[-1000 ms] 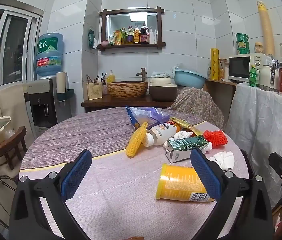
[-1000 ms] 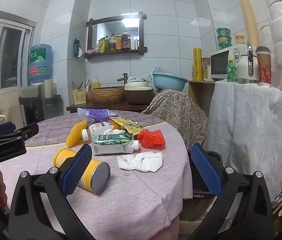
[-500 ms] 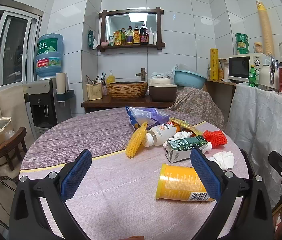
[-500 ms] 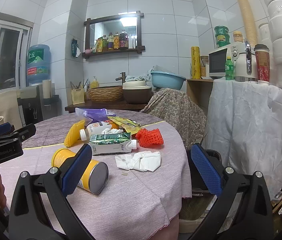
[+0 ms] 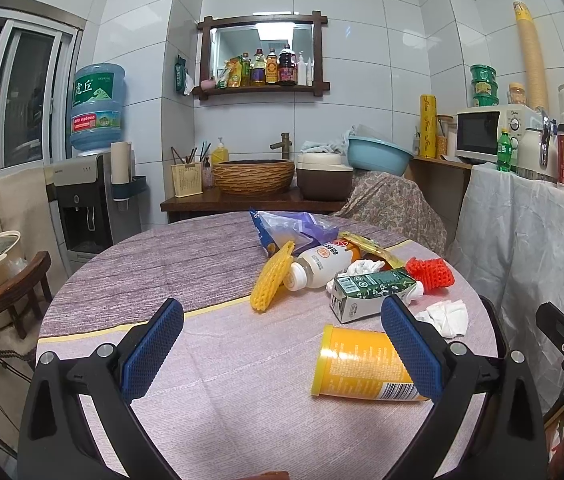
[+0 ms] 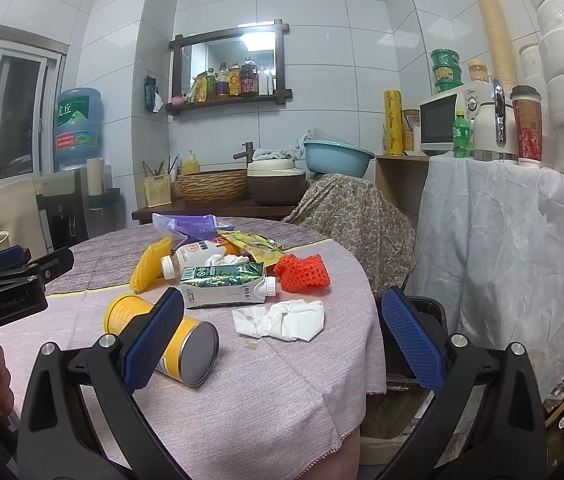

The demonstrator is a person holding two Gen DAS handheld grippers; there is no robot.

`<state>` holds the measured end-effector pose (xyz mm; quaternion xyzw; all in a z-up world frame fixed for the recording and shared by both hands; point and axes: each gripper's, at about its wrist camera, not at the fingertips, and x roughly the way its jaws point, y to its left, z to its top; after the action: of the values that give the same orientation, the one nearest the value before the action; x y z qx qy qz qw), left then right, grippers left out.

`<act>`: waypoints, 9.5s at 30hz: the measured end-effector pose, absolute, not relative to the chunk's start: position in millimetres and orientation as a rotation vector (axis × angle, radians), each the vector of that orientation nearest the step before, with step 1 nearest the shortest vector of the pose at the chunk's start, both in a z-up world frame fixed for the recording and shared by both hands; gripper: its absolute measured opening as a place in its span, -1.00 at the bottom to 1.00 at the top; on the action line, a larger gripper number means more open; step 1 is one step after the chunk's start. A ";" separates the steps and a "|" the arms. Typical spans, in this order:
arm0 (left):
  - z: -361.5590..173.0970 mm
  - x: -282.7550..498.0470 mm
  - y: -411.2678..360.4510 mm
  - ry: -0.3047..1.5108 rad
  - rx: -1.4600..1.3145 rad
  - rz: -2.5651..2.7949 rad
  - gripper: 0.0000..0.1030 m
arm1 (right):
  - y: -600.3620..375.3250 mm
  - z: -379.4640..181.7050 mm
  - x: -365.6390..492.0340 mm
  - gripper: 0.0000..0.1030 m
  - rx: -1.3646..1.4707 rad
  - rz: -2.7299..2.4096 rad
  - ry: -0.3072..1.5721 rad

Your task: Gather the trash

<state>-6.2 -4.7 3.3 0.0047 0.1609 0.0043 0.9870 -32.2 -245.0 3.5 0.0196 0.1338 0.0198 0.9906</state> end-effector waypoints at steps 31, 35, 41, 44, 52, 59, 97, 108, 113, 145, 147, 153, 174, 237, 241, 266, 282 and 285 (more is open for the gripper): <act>-4.9 -0.2 -5.0 0.350 0.016 0.006 0.90 | -240.4 -4.9 -26.5 0.91 0.016 0.103 0.308; -4.5 3.9 0.6 0.369 0.015 0.009 0.90 | -238.9 -6.9 -21.1 0.91 0.006 0.136 0.333; -9.9 15.0 6.0 0.424 0.034 0.004 0.90 | -234.9 -13.8 -2.7 0.91 -0.005 0.250 0.421; -12.8 20.9 11.0 0.456 0.035 -0.002 0.90 | -236.1 -18.1 13.1 0.91 0.009 0.328 0.486; -18.2 36.9 30.0 0.518 0.001 -0.033 0.90 | -219.0 -10.9 46.3 0.91 -0.095 0.447 0.551; -21.0 51.7 48.2 0.575 -0.003 -0.046 0.90 | -162.3 -11.8 79.9 0.91 -0.321 0.681 0.685; -54.3 210.3 19.9 0.895 0.172 -0.165 0.22 | -151.0 -32.6 111.1 0.31 -0.494 0.831 0.934; -58.4 201.8 41.2 0.883 0.073 -0.127 -0.63 | -172.6 -34.2 111.1 0.31 -0.277 0.811 0.865; -47.2 170.9 47.3 0.835 0.031 -0.138 -0.64 | -187.1 -33.5 111.8 0.31 -0.157 0.807 0.818; -19.0 200.5 -287.4 0.949 0.141 -0.766 -0.64 | -498.2 -37.3 121.5 0.31 0.257 -0.043 0.587; -33.8 210.3 -313.9 1.029 0.127 -0.790 -0.64 | -515.9 -48.0 125.8 0.31 0.273 -0.086 0.594; -80.8 236.5 -370.7 1.178 0.164 -0.727 -0.64 | -563.8 -89.1 138.5 0.31 0.323 -0.149 0.657; -67.3 240.2 -385.3 1.097 0.158 -0.612 0.35 | -562.4 -156.3 192.4 0.31 0.381 -0.104 0.796; 3.3 153.0 -65.3 0.699 -0.084 -0.343 0.89 | -374.2 -19.3 133.1 0.86 0.066 0.140 0.588; -8.3 158.3 -28.8 0.721 -0.090 -0.252 0.89 | -333.5 -21.7 130.4 0.89 0.028 0.272 0.626; -12.8 236.4 51.5 0.779 -0.336 -0.156 0.81 | -288.0 -78.1 151.5 -0.45 0.061 0.375 0.804; -3.3 285.7 69.0 0.825 -0.609 -0.201 0.45 | -282.3 -81.3 146.6 -0.45 0.010 0.358 0.772; -2.0 289.7 71.3 0.834 -0.627 -0.179 0.53 | -282.0 -81.7 146.0 -0.45 0.007 0.358 0.772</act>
<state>289.7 71.3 -2.0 -0.2989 0.3979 -0.0855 0.8632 146.0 -282.0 -81.7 0.0034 0.3745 0.1739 0.9108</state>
